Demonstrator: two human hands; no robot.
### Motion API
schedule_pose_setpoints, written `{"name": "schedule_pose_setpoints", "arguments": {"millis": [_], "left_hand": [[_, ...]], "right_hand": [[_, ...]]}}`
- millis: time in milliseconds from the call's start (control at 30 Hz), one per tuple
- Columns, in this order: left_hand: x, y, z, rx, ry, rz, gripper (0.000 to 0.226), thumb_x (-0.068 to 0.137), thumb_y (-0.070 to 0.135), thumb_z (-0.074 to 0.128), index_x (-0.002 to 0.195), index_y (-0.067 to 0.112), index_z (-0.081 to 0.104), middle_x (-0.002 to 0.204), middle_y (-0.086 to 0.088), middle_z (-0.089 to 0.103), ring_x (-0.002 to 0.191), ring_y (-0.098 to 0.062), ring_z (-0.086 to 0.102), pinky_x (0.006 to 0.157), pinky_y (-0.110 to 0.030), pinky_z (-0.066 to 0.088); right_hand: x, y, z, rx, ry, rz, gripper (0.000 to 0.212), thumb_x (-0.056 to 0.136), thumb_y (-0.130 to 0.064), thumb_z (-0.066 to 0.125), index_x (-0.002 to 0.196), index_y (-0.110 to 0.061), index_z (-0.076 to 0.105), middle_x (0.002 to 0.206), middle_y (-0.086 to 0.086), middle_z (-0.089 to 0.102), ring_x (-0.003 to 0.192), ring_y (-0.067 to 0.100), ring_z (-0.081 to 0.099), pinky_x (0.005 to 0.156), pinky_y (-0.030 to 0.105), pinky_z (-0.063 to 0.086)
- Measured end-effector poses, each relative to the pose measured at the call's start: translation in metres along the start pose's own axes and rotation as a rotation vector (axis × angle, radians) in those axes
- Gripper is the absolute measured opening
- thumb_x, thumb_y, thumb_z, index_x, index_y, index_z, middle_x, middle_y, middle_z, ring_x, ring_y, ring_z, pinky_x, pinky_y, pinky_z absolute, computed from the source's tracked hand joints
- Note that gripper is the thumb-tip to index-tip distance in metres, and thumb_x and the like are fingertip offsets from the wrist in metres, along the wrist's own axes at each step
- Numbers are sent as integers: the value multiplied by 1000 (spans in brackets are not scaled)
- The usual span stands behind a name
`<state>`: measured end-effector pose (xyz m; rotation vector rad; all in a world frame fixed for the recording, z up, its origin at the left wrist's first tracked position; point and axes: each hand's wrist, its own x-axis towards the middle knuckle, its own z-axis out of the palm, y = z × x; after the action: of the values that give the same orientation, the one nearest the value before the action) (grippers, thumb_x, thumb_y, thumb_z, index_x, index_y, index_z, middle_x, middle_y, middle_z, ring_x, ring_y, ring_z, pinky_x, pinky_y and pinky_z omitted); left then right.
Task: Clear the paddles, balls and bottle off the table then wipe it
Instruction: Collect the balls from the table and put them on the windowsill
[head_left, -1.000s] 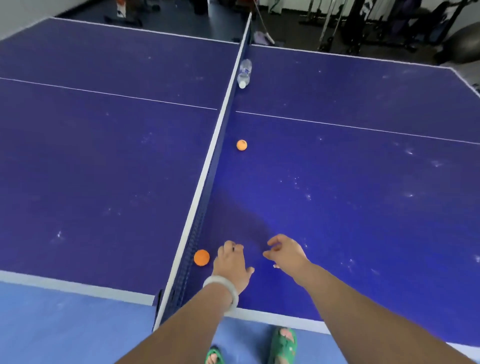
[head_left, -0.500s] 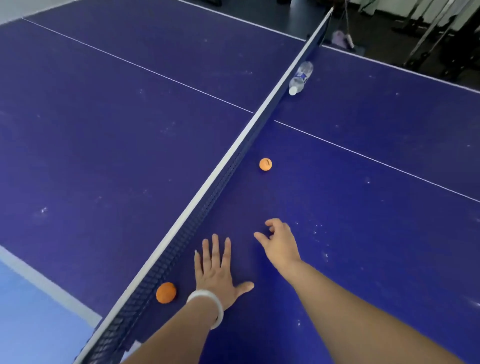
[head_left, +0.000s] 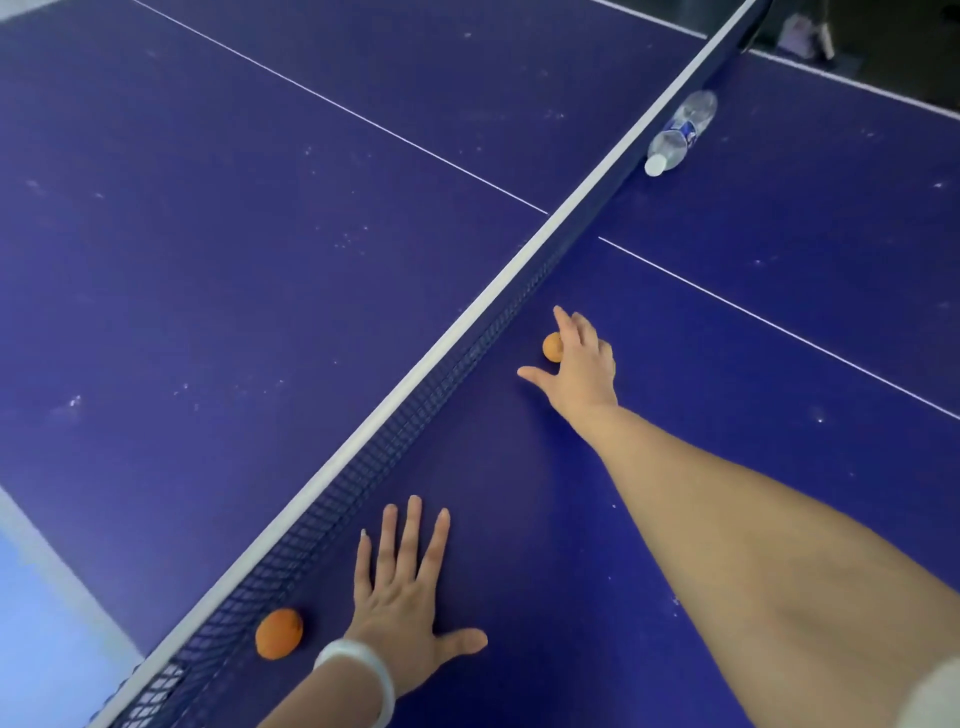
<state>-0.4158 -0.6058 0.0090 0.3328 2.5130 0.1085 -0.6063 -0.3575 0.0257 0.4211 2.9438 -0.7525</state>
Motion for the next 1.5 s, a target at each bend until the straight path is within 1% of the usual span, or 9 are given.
{"name": "schedule_pose_setpoints", "arguments": {"millis": [133,233,433,800,1000,1133,1300,1400,1500], "left_hand": [[1,0,-1,9,-25,3,127,60,97,33,131,34,-51,136,3,-60,123,-21,-58,96,-43,-43],[1,-1,-1,1,-19,5,127,59,98,32,133,35,-49,138,3,-59,125,-22,-57,97,-43,-42],[-1,1,-2,-9,17,0,125,61,95,37,132,38,-49,140,5,-57,127,-21,-55,99,-43,-42],[-4,2,-3,-21,44,13,124,68,89,45,135,37,-45,143,1,-54,129,-24,-52,111,-49,-27],[-24,-8,-20,-129,53,126,108,82,69,57,156,24,-8,162,-3,-22,148,-24,-23,121,-41,-8],[-66,-39,-11,-101,296,132,81,92,51,57,155,23,15,163,-2,5,151,-20,-3,121,-35,1],[-94,-86,-9,-60,324,-27,77,91,48,61,153,25,21,160,-3,11,146,-25,12,118,-42,20],[-95,-102,-11,-76,269,2,70,93,42,61,151,24,28,157,-3,15,139,-24,21,114,-38,31],[-97,-107,-6,-119,263,69,52,98,33,55,146,22,39,151,-2,21,131,-23,27,113,-30,28]], "right_hand": [[6,3,9,-88,1,-127,61,89,-44,66,143,-26,44,144,2,40,125,25,37,108,40,34],[-5,4,12,13,13,-158,24,92,-34,66,108,-18,58,109,-1,47,104,20,43,85,38,49],[-61,3,4,347,-128,64,27,85,-39,73,79,-24,51,80,-8,60,72,11,56,61,32,50],[-208,-22,38,241,-250,115,18,92,-36,65,83,-26,53,79,-9,59,70,9,57,58,22,47],[-247,-37,51,185,-259,110,21,93,-31,64,78,-23,50,72,-8,58,62,8,52,55,25,45],[-267,-50,56,220,-261,110,24,94,-29,64,77,-19,50,65,-6,54,57,10,46,55,30,44],[-279,-65,65,221,-244,133,25,94,-25,63,76,-17,47,65,-6,49,57,10,43,54,26,39],[-282,-71,68,196,-245,136,23,94,-26,63,79,-16,49,72,-3,52,59,11,46,53,25,38],[-286,-77,72,165,-263,111,21,94,-26,64,81,-16,50,78,-2,54,63,11,48,53,24,36]]}}
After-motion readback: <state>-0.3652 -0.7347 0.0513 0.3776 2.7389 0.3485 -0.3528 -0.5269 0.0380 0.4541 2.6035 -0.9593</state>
